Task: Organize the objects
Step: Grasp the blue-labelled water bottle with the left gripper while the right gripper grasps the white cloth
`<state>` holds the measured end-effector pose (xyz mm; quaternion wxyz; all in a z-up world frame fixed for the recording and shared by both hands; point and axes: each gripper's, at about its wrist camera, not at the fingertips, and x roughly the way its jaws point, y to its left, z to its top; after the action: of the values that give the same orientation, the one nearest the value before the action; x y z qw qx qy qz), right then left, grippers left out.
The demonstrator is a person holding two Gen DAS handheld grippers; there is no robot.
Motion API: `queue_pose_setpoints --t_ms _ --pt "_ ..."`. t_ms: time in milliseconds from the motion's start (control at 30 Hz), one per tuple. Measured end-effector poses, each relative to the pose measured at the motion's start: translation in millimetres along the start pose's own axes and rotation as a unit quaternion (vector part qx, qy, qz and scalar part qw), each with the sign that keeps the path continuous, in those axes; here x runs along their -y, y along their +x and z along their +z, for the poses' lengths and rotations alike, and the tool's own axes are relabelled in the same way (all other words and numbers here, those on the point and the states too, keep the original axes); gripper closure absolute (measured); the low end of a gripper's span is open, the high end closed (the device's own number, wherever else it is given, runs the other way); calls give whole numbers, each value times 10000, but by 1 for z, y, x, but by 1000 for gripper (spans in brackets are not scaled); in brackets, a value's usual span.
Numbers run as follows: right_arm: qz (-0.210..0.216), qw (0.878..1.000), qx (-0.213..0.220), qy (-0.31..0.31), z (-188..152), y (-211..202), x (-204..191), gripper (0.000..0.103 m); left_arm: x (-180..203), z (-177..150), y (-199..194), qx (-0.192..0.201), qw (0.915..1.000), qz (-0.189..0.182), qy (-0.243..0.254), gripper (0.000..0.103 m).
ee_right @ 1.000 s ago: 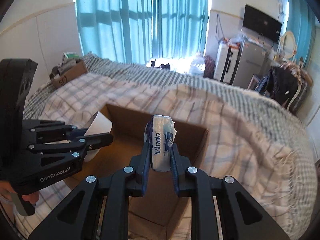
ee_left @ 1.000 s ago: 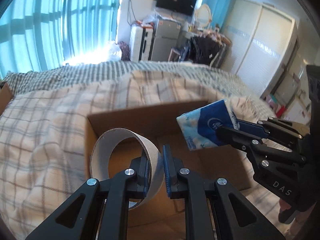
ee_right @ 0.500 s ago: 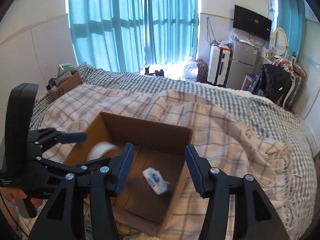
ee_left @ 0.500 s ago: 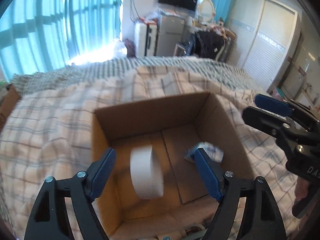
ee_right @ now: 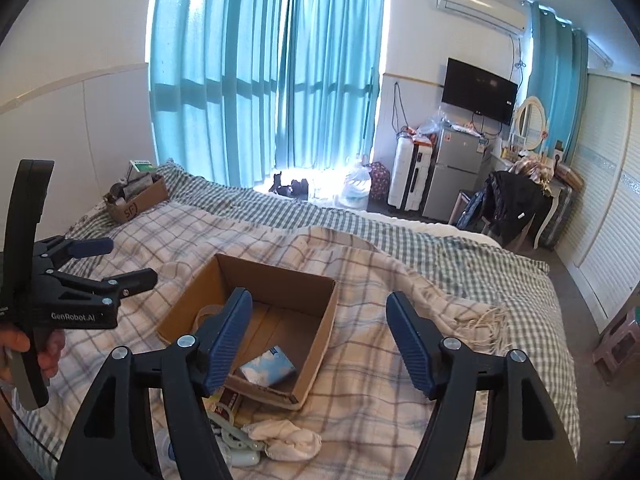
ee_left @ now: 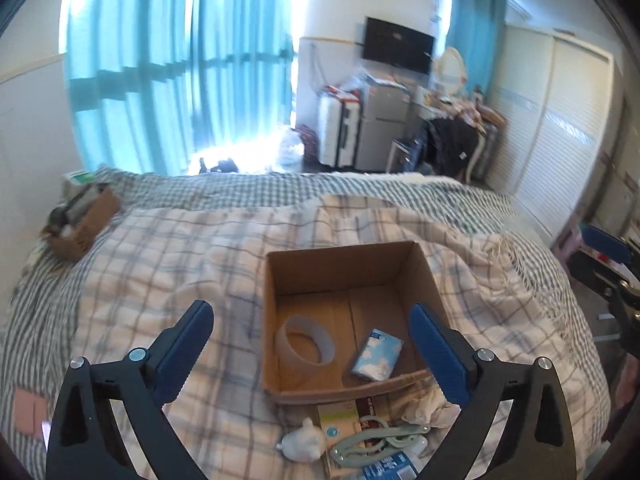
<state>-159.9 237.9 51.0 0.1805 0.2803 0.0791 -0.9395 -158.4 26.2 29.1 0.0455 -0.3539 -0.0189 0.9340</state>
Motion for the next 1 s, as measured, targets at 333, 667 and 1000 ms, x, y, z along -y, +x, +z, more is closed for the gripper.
queue_pose_setpoints --t_ms 333,667,1000 --pt "-77 9991 -301 -299 -55 -27 2 18 20 -81 -15 -255 9968 486 -573 0" --pt "14 9964 -811 -253 -123 5 3 18 52 -161 15 -771 9891 495 -1157 0" --pt "154 9892 -1436 -242 -146 63 4 18 85 -186 42 -1272 9857 439 -1015 0"
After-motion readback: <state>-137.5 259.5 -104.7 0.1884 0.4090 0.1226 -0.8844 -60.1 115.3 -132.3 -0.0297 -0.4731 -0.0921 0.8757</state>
